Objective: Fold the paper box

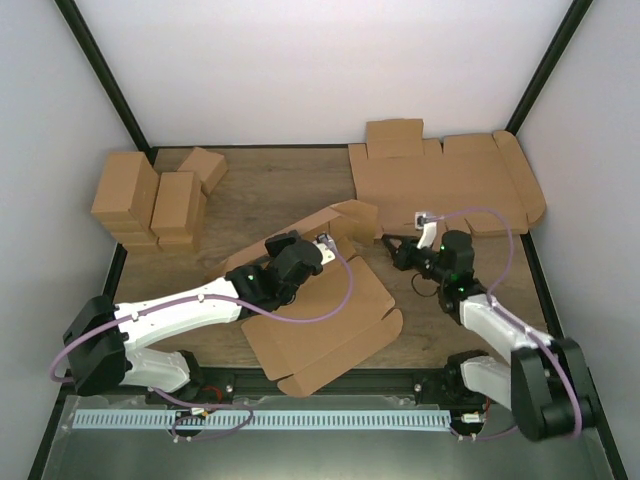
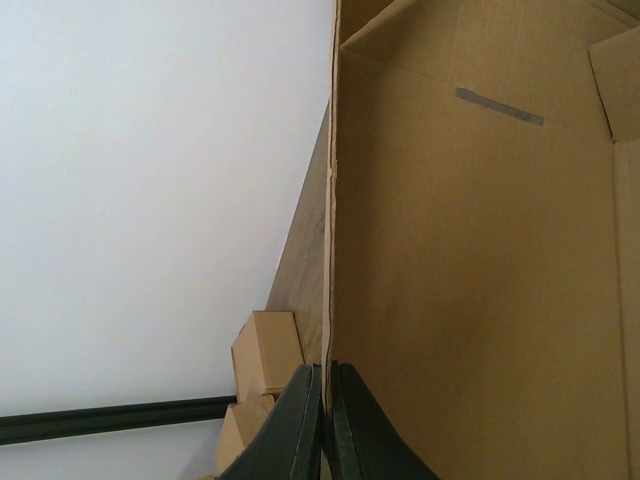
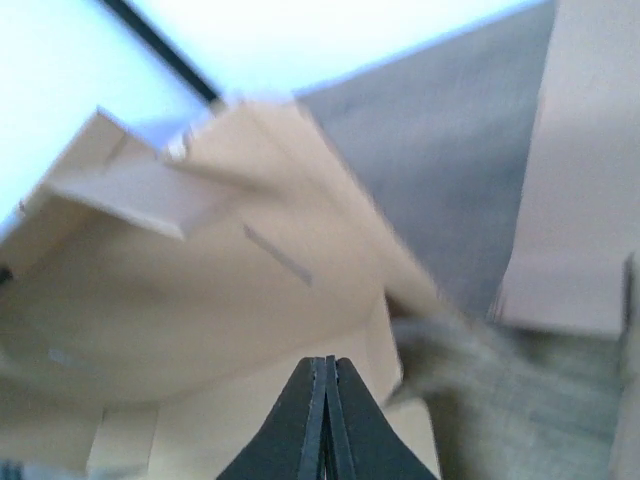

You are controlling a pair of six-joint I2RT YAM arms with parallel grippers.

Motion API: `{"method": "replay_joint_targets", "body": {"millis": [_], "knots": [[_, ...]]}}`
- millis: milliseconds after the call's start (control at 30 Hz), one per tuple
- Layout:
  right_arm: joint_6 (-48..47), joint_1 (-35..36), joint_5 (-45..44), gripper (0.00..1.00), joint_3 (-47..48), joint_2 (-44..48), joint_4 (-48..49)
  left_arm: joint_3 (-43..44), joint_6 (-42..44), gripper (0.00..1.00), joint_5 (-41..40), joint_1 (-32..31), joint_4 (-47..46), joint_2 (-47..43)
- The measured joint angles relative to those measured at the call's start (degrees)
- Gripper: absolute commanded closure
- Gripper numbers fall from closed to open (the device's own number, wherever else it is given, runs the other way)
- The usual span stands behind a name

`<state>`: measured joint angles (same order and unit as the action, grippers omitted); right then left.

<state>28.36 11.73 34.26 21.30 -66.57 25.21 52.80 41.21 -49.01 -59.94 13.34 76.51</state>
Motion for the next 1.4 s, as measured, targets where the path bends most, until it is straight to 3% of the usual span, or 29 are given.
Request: {"method": "replay_joint_targets", "body": {"millis": [67, 133, 267, 367, 400, 500, 767, 1400], "knots": [[1.1, 0.0, -4.9, 0.96, -0.1, 6.0, -0.3, 0.0, 0.0, 0.96, 0.0, 0.0, 0.0, 0.0], [2.6, 0.0, -10.3, 0.72, -0.7, 11.3, -0.3, 0.0, 0.0, 0.96, 0.0, 0.0, 0.0, 0.0], [5.5, 0.0, -15.9, 0.55, -3.6, 17.4, 0.8, 0.0, -0.1, 0.96, 0.0, 0.0, 0.0, -0.1], [3.2, 0.0, -12.9, 0.18, -3.5, 15.5, 0.9, 0.0, -0.3, 0.96, 0.0, 0.0, 0.0, -0.2], [2.3, 0.0, -11.3, 0.14, -3.3, 14.4, 1.0, 0.0, -0.3, 0.96, 0.0, 0.0, 0.1, -0.2], [0.1, 0.0, -8.2, 0.14, -3.2, 12.2, 1.0, 0.0, -0.5, 0.96, 0.0, 0.0, 0.1, -0.3], [-2.7, 0.2, -9.1, 0.25, -6.4, 10.7, 10.1, 0.0, -1.0, 0.96, 0.0, 0.0, 0.9, -0.5], [-8.7, 3.5, -15.1, 0.30, -7.0, -4.2, 21.4, 0.0, -2.0, 0.96, -0.3, -0.2, 1.4, -0.5]]}}
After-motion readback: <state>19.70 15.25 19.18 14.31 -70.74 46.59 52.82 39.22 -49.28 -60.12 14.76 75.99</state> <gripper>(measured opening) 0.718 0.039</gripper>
